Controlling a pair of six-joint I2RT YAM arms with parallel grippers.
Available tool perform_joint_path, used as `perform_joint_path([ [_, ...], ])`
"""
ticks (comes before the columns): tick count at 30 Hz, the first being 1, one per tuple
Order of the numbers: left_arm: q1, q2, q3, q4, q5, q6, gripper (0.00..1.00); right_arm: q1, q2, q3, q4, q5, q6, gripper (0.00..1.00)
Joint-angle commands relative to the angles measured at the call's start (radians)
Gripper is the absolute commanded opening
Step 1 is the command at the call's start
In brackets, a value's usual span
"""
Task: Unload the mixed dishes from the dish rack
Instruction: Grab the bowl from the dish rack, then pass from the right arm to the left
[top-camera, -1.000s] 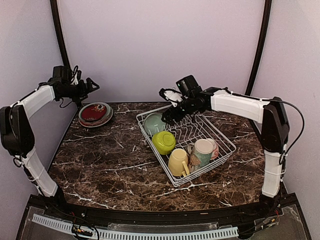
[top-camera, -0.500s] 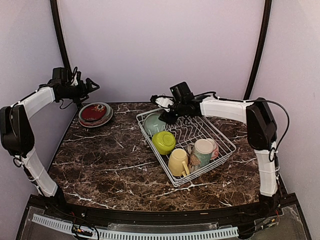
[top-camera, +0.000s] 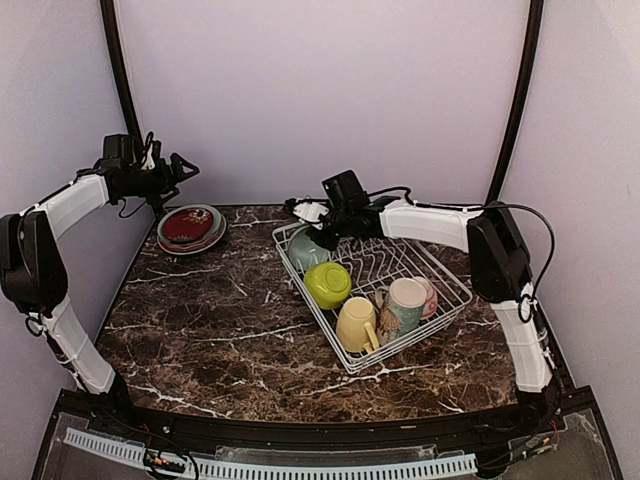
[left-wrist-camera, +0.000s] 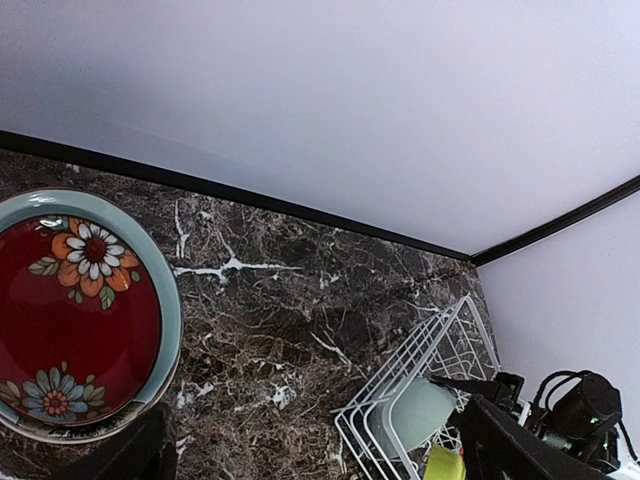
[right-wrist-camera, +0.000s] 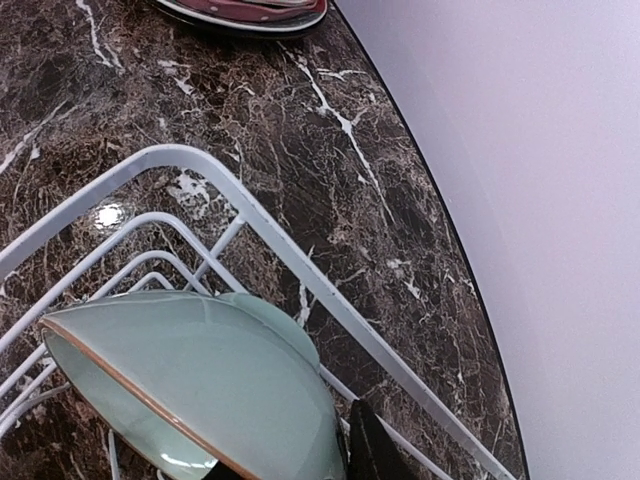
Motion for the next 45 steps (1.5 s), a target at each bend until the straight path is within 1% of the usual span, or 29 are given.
perform_joint_path([
  [1,0.002,-0.041,-0.020,0.021,0.024,-0.008,0.98,0.018,0.013,0.013,0.045,0.033,-0.036,0.22],
  [10,0.002,-0.042,-0.024,0.029,0.033,-0.016,0.98,0.039,-0.006,-0.039,0.121,0.100,-0.078,0.01],
  [13,0.003,-0.044,-0.027,0.031,0.026,-0.012,0.98,0.044,-0.021,-0.052,0.139,0.123,-0.088,0.00],
  [17,0.003,-0.037,-0.026,0.031,0.030,-0.017,0.98,0.057,-0.075,-0.120,0.244,0.219,-0.116,0.00],
  [26,0.002,-0.042,-0.030,0.040,0.036,-0.024,0.98,0.078,-0.230,-0.310,0.580,0.480,-0.137,0.00],
  [31,-0.001,-0.041,-0.035,0.043,0.034,-0.024,0.98,0.080,-0.305,-0.368,0.674,0.593,-0.094,0.00],
  [34,-0.006,-0.038,-0.035,0.047,0.041,-0.028,0.97,0.080,-0.350,-0.359,0.621,0.660,0.012,0.00],
  [37,-0.018,-0.038,-0.037,0.047,0.036,-0.023,0.97,0.080,-0.398,-0.322,0.415,0.658,0.226,0.00],
  [38,-0.026,-0.036,-0.037,0.048,0.038,-0.024,0.98,0.080,-0.414,-0.311,0.350,0.636,0.337,0.00],
  [39,-0.030,-0.034,-0.037,0.051,0.039,-0.023,0.98,0.078,-0.433,-0.303,0.283,0.603,0.410,0.00],
  [42,-0.056,-0.035,-0.036,0.055,0.040,-0.008,0.97,0.070,-0.467,-0.271,0.099,0.434,0.640,0.00],
  [45,-0.136,-0.044,-0.034,0.062,0.043,0.031,0.96,0.067,-0.496,-0.288,0.019,0.327,0.796,0.00],
])
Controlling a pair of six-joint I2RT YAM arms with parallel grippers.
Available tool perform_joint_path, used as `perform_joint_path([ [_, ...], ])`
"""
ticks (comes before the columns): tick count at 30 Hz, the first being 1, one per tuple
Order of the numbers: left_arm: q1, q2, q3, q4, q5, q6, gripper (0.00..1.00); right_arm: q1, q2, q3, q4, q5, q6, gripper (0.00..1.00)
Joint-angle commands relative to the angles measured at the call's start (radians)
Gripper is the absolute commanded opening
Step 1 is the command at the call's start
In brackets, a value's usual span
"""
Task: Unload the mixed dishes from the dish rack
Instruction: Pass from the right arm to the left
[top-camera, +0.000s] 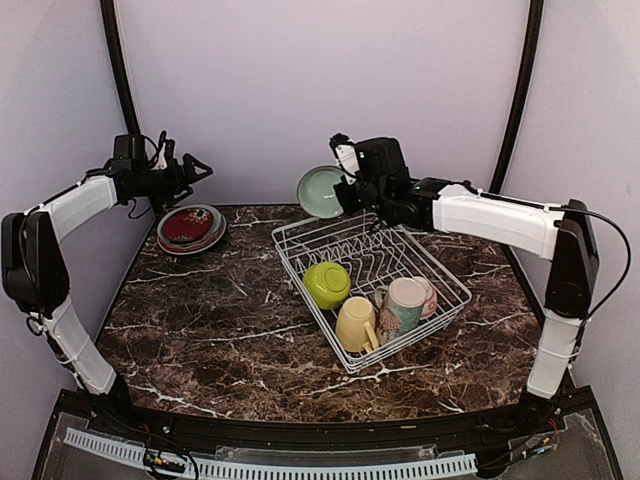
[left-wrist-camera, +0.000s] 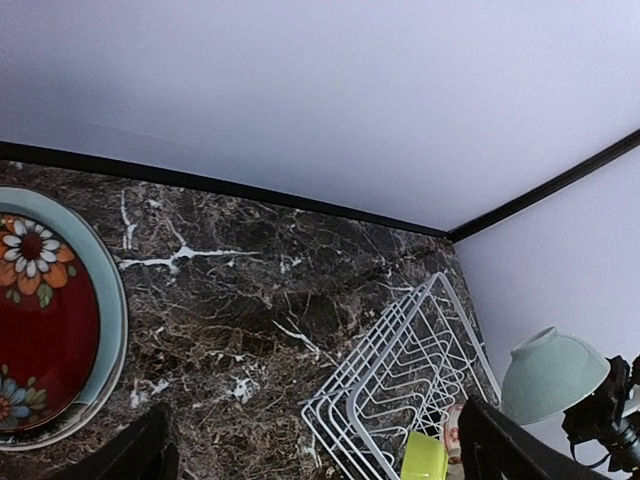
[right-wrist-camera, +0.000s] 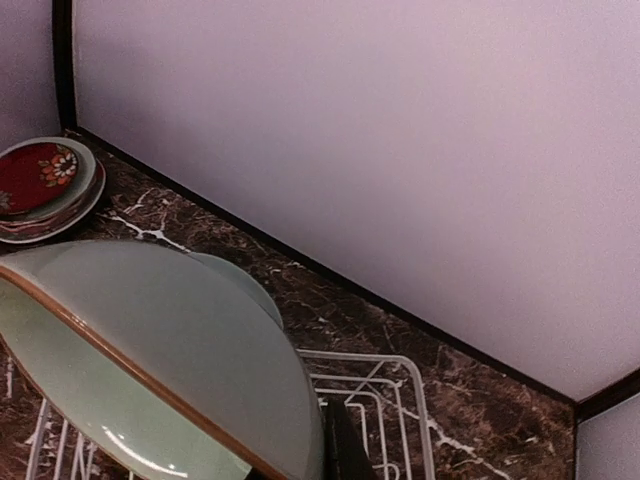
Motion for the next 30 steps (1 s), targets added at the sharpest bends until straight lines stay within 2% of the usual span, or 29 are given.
perform_joint_path([
  [1,-0.091,-0.047,-0.014,0.024,0.027,0.058,0.96,-0.003,-0.070,0.008,-0.152,-0.184,0.375,0.00],
  [5,-0.214,-0.091,-0.023,0.049,0.021,0.113,0.95,-0.009,-0.104,-0.037,-0.173,-0.211,0.464,0.00],
  [11,-0.428,-0.182,-0.061,0.053,-0.100,0.244,0.93,-0.020,-0.130,-0.066,-0.199,-0.245,0.553,0.00],
  [17,-0.584,-0.202,-0.073,-0.010,-0.303,0.368,0.85,-0.022,-0.151,-0.082,-0.209,-0.241,0.607,0.00],
  [23,-0.715,-0.180,-0.070,-0.061,-0.493,0.431,0.77,-0.023,-0.158,-0.082,-0.196,-0.291,0.636,0.00],
  [28,-0.787,-0.136,-0.035,-0.123,-0.704,0.463,0.73,-0.019,-0.151,-0.080,-0.174,-0.354,0.654,0.00],
  [30,-0.802,-0.110,-0.025,-0.142,-0.758,0.454,0.66,-0.013,-0.140,-0.072,-0.174,-0.368,0.671,0.00],
])
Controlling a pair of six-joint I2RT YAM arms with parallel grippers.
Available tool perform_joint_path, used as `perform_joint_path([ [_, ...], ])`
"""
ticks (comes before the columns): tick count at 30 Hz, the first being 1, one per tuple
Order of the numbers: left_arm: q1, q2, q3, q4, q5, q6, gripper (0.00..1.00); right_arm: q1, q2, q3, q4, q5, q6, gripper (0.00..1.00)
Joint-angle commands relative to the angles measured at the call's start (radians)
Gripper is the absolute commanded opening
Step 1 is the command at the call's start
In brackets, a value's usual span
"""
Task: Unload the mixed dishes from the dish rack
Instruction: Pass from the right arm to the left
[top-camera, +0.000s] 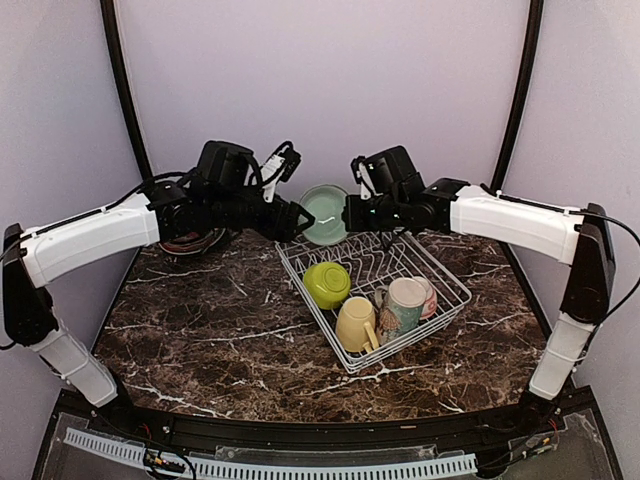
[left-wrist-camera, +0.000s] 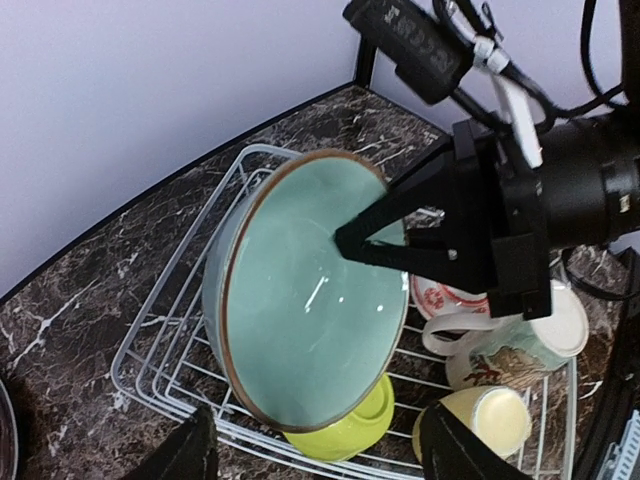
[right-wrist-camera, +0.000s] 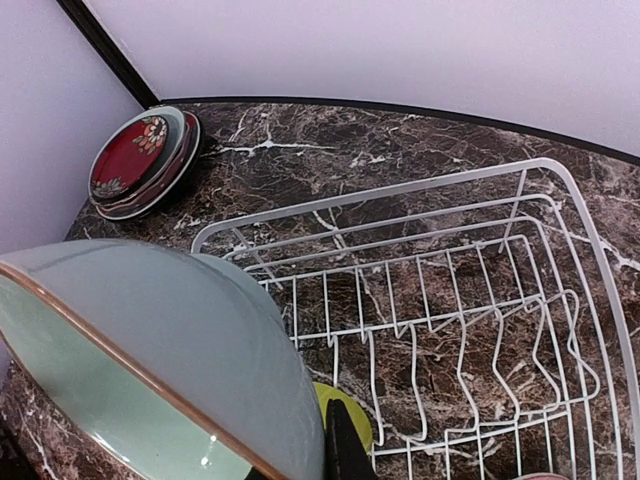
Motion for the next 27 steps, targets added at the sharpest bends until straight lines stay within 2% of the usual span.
perform_joint_path([
  [1,-0.030,0.046,0.034,-0.094,-0.208,0.029,0.64,0.011,-0.030,0.018,0.102,-0.058,0.056,0.00],
  [6,-0.034,0.082,0.060,-0.135,-0.269,-0.003,0.51,0.038,-0.005,0.030,0.102,-0.010,0.063,0.00],
  [19,-0.033,0.120,0.071,-0.151,-0.268,-0.067,0.49,0.110,0.049,0.055,0.122,0.089,0.051,0.00],
  [27,-0.034,0.122,0.083,-0.172,-0.355,-0.048,0.32,0.154,0.085,0.088,0.127,0.124,0.041,0.00],
])
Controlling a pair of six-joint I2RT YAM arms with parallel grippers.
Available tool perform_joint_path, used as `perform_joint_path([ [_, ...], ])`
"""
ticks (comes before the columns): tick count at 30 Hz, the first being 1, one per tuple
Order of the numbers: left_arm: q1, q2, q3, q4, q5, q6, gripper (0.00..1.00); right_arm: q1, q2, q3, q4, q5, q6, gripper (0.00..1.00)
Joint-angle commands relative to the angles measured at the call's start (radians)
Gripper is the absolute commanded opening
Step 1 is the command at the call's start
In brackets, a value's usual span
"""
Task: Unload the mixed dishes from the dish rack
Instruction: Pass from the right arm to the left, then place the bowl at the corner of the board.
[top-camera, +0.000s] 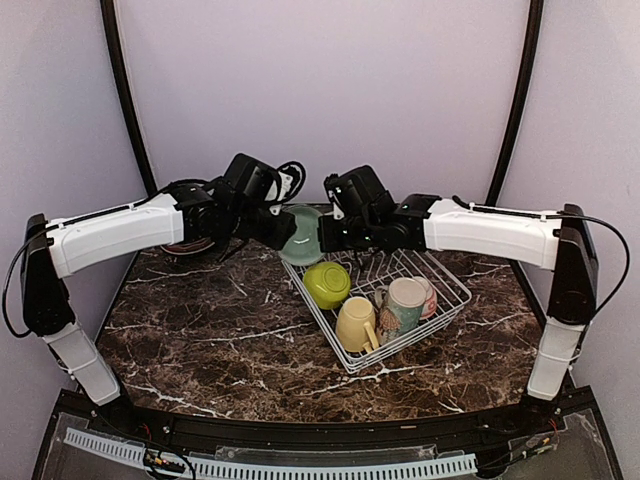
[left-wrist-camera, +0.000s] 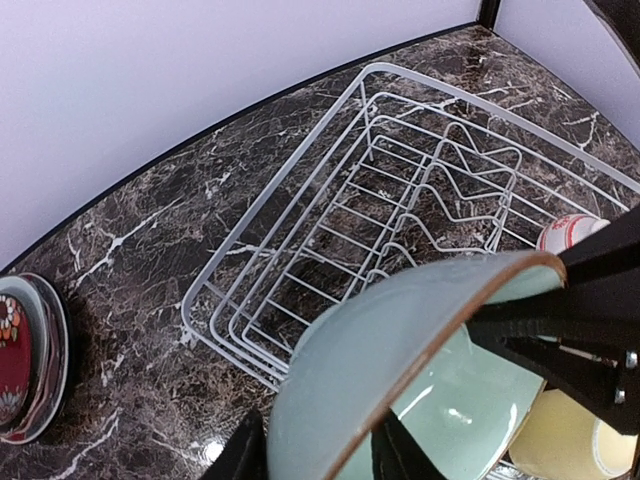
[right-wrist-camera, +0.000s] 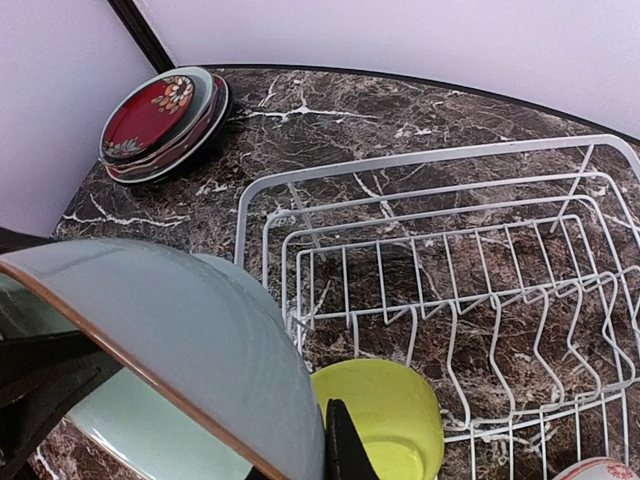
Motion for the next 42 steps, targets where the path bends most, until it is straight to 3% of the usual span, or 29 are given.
perform_joint_path([
  [1,-0.003,-0.001,0.035,-0.043,-0.057,0.003,0.31,0.030,0.007,0.067,0.110,0.046,-0.001,0.00],
  [6,-0.003,0.005,0.040,-0.053,-0.066,0.006,0.25,0.050,0.010,0.085,0.107,0.065,-0.017,0.00],
  [13,-0.003,0.004,0.048,-0.064,-0.068,0.011,0.02,0.062,0.010,0.090,0.100,0.097,-0.047,0.00],
  [18,-0.003,-0.012,0.030,-0.045,-0.048,0.006,0.01,0.062,0.000,0.086,0.097,0.098,-0.069,0.25],
  [22,-0.003,-0.043,-0.007,-0.010,-0.068,0.012,0.01,0.061,-0.021,0.076,0.088,0.110,-0.093,0.58],
  [29,0.007,-0.055,-0.022,0.006,-0.147,0.024,0.01,0.061,-0.127,0.011,0.093,0.153,-0.152,0.96],
  [37,0.070,-0.120,-0.004,-0.130,-0.128,-0.108,0.01,0.062,-0.323,-0.175,0.157,0.169,-0.235,0.99],
  [42,0.190,-0.258,-0.149,-0.199,-0.051,-0.276,0.01,0.061,-0.388,-0.258,0.209,0.193,-0.282,0.99],
])
